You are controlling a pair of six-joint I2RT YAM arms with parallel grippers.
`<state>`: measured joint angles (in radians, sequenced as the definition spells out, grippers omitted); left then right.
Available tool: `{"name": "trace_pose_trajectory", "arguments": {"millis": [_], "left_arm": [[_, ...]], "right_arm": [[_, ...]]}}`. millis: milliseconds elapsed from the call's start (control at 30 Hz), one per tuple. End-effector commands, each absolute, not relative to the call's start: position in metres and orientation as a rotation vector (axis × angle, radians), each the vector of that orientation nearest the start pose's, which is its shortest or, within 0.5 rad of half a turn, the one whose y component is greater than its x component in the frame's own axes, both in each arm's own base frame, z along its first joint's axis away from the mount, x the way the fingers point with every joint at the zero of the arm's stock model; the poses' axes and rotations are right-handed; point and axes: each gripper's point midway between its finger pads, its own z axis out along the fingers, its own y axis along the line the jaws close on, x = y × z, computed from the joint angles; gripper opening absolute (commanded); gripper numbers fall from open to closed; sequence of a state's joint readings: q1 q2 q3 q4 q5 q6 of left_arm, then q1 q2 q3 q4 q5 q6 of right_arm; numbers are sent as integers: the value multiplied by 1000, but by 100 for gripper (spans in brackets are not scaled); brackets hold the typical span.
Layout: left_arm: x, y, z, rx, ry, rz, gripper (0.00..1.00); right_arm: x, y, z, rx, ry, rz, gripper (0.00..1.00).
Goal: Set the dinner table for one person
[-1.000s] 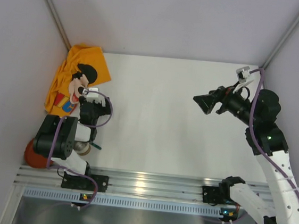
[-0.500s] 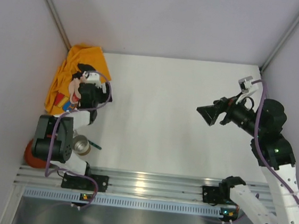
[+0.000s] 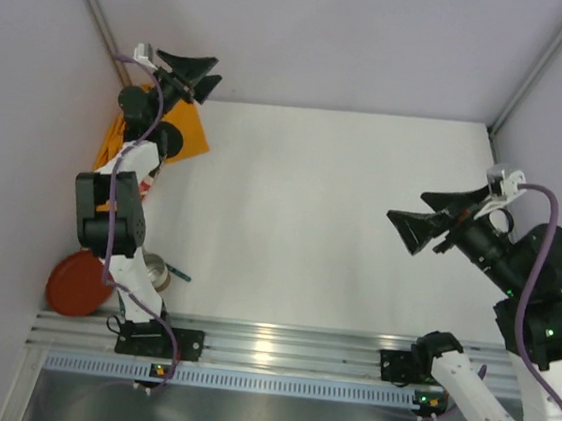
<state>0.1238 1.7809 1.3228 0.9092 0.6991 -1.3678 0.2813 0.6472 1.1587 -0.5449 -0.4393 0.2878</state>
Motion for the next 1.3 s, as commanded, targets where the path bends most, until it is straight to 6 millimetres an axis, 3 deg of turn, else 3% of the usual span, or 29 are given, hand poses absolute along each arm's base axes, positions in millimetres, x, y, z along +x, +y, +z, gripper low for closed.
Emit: {"name": "trace_pose_trajectory", "arguments": {"millis": [0,67,133,167,200,233,267,300,333,367,400,433,467,500,533,567,600,700,1033,1267], "left_arm": [[470,-106,404,-233,1280,-1990,99],[484,-111,395,-317,1429,-1909,98],[511,-102,362,-516,1739,-1338,98],[511,-93,350,-318,1823,-930,98],[492,-95,325,-318,1999,-689,98],[499,-86,356,-339,1907,-305,99],[497,-85,355,-257,1920,-167,98],[493,-85,341,-279,1954,-152,99],[494,-69,331,-367,1959,-156,98],[495,-72,322,-454,1962,-303,98],[493,-50,286,-497,2011,-429,98],[497,-69,291,-445,1978,-631,98],[497,-47,272,-545,2029,-561,98],[512,-35,268,-558,2067,-434,98],[509,-42,251,-538,2156,-274,98],[496,-21,228,-530,2255,-20,98],[506,-20,215,-505,2296,66,98],[503,-12,184,-449,2396,242,98],[511,4,117,-425,2471,411,96],[527,3,82,-392,2494,417,96]], "right_arm": [[170,138,412,-328,1548,800,100],[162,134,413,-313,1538,800,100],[156,130,411,-293,1538,789,100],[156,129,410,-286,1541,785,100],[156,126,408,-270,1545,772,100],[155,125,406,-268,1552,766,100],[157,123,403,-258,1562,758,100],[156,123,402,-256,1563,755,100],[157,122,400,-252,1570,754,100],[158,123,399,-252,1575,755,100],[159,123,397,-250,1581,754,100],[161,124,395,-249,1589,754,100],[163,123,395,-250,1592,748,100],[164,124,394,-253,1596,747,100],[167,124,393,-252,1605,742,100],[169,124,392,-253,1609,736,100],[171,123,391,-246,1612,730,100],[177,123,385,-231,1638,720,100],[199,127,347,-159,1768,731,100],[213,129,336,-143,1812,716,100]]}}
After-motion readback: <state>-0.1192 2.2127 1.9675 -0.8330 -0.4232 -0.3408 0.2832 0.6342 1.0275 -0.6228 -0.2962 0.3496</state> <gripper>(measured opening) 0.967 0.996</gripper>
